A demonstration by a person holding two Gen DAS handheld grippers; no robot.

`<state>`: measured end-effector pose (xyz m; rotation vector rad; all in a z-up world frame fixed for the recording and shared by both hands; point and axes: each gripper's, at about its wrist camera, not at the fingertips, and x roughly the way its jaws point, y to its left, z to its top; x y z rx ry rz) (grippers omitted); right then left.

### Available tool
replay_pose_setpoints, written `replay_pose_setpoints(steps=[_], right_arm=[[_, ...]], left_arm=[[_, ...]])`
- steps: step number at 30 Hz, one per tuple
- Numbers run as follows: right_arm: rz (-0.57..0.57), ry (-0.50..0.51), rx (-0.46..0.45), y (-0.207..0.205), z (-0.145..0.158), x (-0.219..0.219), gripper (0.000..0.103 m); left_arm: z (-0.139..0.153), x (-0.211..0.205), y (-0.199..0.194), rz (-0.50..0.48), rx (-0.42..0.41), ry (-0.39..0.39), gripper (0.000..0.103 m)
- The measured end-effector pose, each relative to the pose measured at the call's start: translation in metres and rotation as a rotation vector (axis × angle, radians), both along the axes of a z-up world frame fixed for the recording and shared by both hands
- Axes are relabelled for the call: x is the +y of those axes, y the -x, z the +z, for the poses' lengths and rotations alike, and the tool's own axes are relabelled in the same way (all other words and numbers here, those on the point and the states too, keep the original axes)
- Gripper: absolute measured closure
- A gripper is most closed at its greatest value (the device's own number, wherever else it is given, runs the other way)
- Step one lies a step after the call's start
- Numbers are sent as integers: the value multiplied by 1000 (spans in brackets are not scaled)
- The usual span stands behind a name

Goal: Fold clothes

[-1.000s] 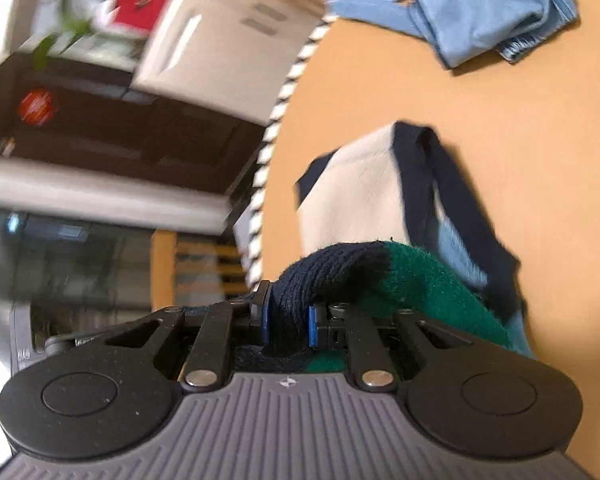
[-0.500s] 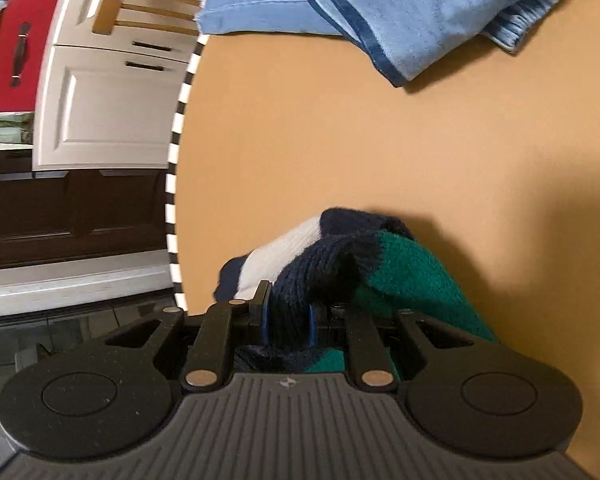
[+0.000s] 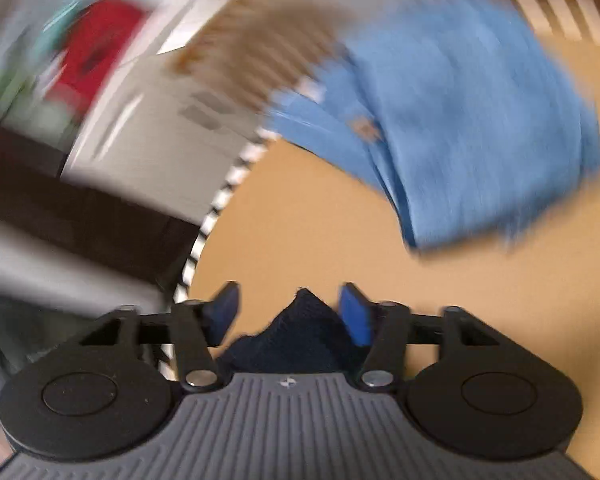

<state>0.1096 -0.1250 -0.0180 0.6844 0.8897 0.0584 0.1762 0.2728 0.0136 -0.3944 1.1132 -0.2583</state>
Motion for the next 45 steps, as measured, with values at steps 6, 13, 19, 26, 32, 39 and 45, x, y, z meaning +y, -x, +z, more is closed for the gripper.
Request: replay_pose_setpoints(steps=[6,13,19,26,32,39,45], right_arm=[[350,266,-38,54,-6,80,87],[307,361,48,49,-67,95,91],[234,299,68,58,-63,73,102],[243,353,-3,18,-26,95,87],[257,403,49,-28,-53,105,91],[66,258,101,-26,-70,53,81],[106,204,-24,56,-23,35,71]], left_arm=[[-16,-66,123,-271,-121,-61,56],[-82,-92,143,-230,-128,-332,61],[-65,-69,133,-195,-99,-245,68],[-49,-62,75,-156,-156,-149,58],[-86,-87,50,-189,-139,-237,60],[-90,-75,30,-200,-103,-181,66],[-48,-18,60,-131,1,44,53]])
